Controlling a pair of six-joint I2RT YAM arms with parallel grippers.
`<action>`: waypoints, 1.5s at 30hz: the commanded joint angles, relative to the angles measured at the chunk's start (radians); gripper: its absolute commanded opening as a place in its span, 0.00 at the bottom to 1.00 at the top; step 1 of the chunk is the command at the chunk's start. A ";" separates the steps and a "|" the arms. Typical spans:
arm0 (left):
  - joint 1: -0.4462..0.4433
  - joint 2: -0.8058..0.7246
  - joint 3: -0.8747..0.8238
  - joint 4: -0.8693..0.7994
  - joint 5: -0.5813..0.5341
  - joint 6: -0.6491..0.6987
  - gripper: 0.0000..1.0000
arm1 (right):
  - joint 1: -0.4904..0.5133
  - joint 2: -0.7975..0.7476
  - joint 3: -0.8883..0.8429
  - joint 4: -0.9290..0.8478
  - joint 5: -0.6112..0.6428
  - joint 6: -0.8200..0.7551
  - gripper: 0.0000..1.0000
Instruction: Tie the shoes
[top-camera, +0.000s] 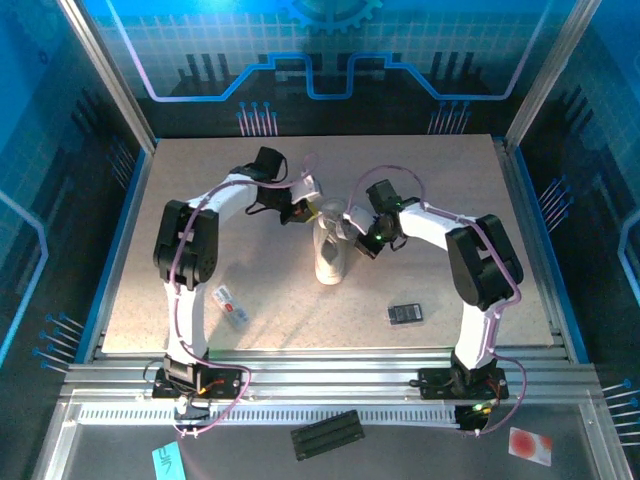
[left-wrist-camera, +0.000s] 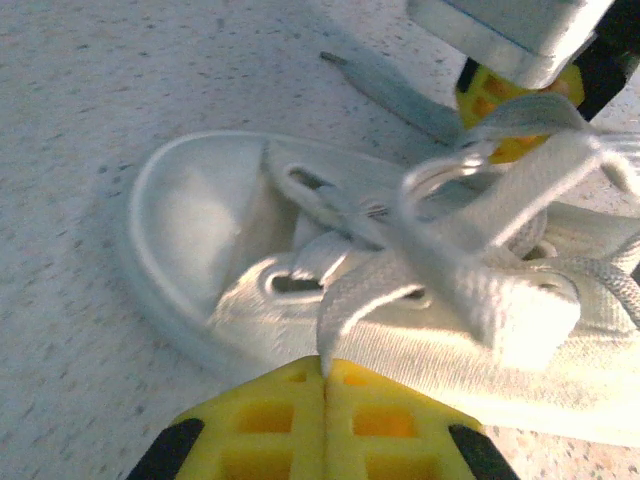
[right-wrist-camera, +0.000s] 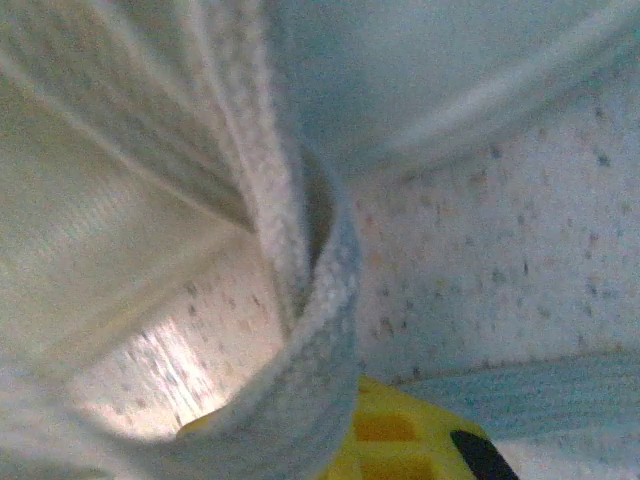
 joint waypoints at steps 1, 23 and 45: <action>0.030 -0.114 -0.030 -0.014 -0.049 -0.045 0.00 | -0.035 -0.069 -0.040 0.004 0.033 0.032 0.00; 0.204 -0.593 -0.448 -0.012 -0.447 -0.457 0.00 | -0.055 -0.307 -0.093 -0.077 0.145 0.164 0.00; 0.455 -0.694 -0.622 -0.293 -0.558 -0.575 0.00 | -0.190 -0.274 -0.128 -0.267 0.180 0.313 0.00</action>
